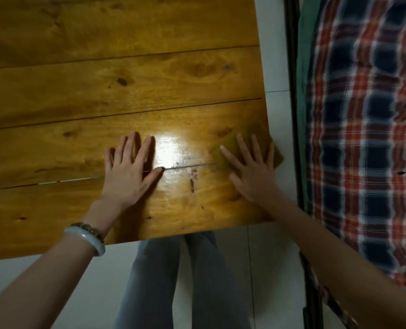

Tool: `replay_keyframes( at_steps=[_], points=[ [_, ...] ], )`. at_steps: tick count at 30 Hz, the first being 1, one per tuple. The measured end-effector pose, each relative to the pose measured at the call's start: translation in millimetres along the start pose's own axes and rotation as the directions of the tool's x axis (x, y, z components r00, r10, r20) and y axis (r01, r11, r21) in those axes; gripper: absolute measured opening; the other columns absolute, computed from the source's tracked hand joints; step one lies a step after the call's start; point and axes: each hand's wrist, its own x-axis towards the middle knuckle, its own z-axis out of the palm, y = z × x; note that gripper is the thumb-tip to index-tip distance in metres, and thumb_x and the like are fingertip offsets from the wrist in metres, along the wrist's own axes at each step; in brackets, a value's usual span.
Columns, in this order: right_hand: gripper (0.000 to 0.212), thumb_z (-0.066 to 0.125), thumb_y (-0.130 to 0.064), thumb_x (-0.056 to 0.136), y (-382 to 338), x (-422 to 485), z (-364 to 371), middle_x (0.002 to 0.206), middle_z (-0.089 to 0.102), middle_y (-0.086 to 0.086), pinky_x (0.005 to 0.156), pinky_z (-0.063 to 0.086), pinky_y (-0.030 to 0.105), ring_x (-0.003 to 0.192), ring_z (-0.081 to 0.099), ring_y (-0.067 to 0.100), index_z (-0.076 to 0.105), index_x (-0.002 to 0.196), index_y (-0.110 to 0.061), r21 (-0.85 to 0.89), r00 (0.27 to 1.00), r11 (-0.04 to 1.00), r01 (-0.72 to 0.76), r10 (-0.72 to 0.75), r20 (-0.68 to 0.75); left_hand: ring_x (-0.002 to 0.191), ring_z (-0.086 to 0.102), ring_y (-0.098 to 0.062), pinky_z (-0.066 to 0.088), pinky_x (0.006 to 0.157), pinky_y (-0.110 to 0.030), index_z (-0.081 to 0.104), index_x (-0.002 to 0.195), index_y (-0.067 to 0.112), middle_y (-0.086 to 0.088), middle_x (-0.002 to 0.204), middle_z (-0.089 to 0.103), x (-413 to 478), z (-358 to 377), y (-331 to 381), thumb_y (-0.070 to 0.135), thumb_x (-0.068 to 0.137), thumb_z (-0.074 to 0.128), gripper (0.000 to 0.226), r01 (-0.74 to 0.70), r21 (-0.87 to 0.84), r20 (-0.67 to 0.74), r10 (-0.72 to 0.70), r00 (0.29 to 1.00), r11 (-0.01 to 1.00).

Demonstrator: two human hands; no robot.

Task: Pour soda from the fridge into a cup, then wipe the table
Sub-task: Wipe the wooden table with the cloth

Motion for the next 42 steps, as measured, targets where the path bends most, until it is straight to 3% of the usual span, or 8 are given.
replay_keyframes(
  at_steps=[5,9,12,17,23,26,32,42],
  points=[
    [0.065,0.015,-0.064,0.090,-53.6,131.7,-36.9,0.157,-0.015,0.010,0.103,-0.006,0.074,0.142,-0.013,0.041,-0.009,0.146,-0.042,0.051,0.979,0.978,-0.202,0.201,0.016,0.146,0.000,-0.028,0.001,0.113,-0.055,0.007,0.151,0.029,-0.011,0.159,0.003,19.5,-14.0,-9.2,0.057,0.093,0.037,0.071,-0.010,-0.052,-0.089,0.005,0.996,0.999],
    [0.065,0.021,-0.062,0.092,-119.8,128.1,-29.7,0.157,-0.014,0.010,0.103,-0.007,0.073,0.142,-0.014,0.040,-0.005,0.148,-0.041,-0.012,0.996,0.998,0.059,-0.058,0.062,0.145,0.002,-0.031,0.003,0.113,-0.057,0.009,0.151,0.027,-0.011,0.159,0.003,36.9,-27.6,-31.1,0.049,0.097,0.035,0.065,-0.003,-0.072,-0.098,-0.004,0.995,0.997],
    [0.064,0.028,-0.055,0.086,-112.9,71.3,-12.7,0.158,0.010,0.008,0.107,0.001,0.069,0.144,0.006,0.038,0.018,0.148,-0.039,-0.008,0.962,0.964,0.265,-0.264,0.066,0.145,0.002,-0.031,0.003,0.113,-0.058,0.007,0.151,0.029,-0.011,0.159,0.003,46.5,-35.6,-43.3,0.052,0.094,0.029,0.066,-0.013,-0.070,-0.071,0.008,0.997,0.997],
    [0.067,0.034,-0.049,0.086,-34.2,40.7,-15.5,0.157,0.016,0.004,0.109,0.007,0.065,0.143,0.011,0.034,0.010,0.147,-0.042,-0.024,1.000,1.000,0.019,-0.018,0.016,0.146,-0.001,-0.027,0.000,0.113,-0.057,0.004,0.151,0.032,-0.008,0.159,0.002,78.2,-41.8,-60.0,0.068,0.085,0.017,0.076,-0.062,-0.024,0.030,0.063,0.998,0.998],
    [0.063,0.008,-0.055,0.087,-42.9,193.5,-60.9,0.158,-0.011,0.009,0.104,-0.012,0.068,0.143,-0.012,0.038,-0.008,0.146,-0.042,0.107,0.945,0.939,-0.326,0.324,0.040,0.145,-0.011,-0.026,-0.004,0.113,-0.057,-0.008,0.149,0.037,-0.004,0.159,-0.012,117.8,-58.3,-72.9,0.079,0.082,0.023,0.085,-0.106,0.005,0.082,0.105,0.991,0.994],
    [0.065,0.013,-0.053,0.086,-84.3,229.8,-65.7,0.158,-0.006,0.012,0.104,-0.007,0.070,0.143,-0.008,0.040,-0.001,0.148,-0.039,0.070,0.960,0.957,-0.281,0.280,0.024,0.144,-0.015,-0.028,-0.003,0.113,-0.060,-0.014,0.148,0.036,-0.006,0.157,-0.019,127.3,-61.4,-74.0,0.079,0.078,0.025,0.091,-0.127,0.070,0.139,0.117,0.983,0.989],
    [0.067,0.037,-0.048,0.082,-93.1,131.0,-35.7,0.156,0.021,0.007,0.109,0.010,0.065,0.143,0.015,0.035,0.022,0.147,-0.038,-0.040,0.994,0.993,0.108,-0.108,0.008,0.143,-0.016,-0.031,-0.003,0.111,-0.063,-0.020,0.144,0.035,-0.007,0.154,-0.025,127.9,-59.1,-73.5,0.077,0.078,0.032,0.095,-0.133,0.060,0.141,0.123,0.982,0.989],
    [0.064,0.011,-0.054,0.087,-40.6,238.4,-74.4,0.158,-0.007,0.011,0.108,-0.009,0.064,0.143,-0.008,0.038,-0.004,0.148,-0.037,0.064,0.958,0.955,-0.288,0.288,0.012,0.143,-0.017,-0.030,-0.006,0.111,-0.059,-0.027,0.140,0.036,-0.007,0.155,-0.025,130.8,-59.9,-70.9,0.080,0.075,0.028,0.096,-0.102,0.113,0.163,0.083,0.983,0.988]
  ],
)
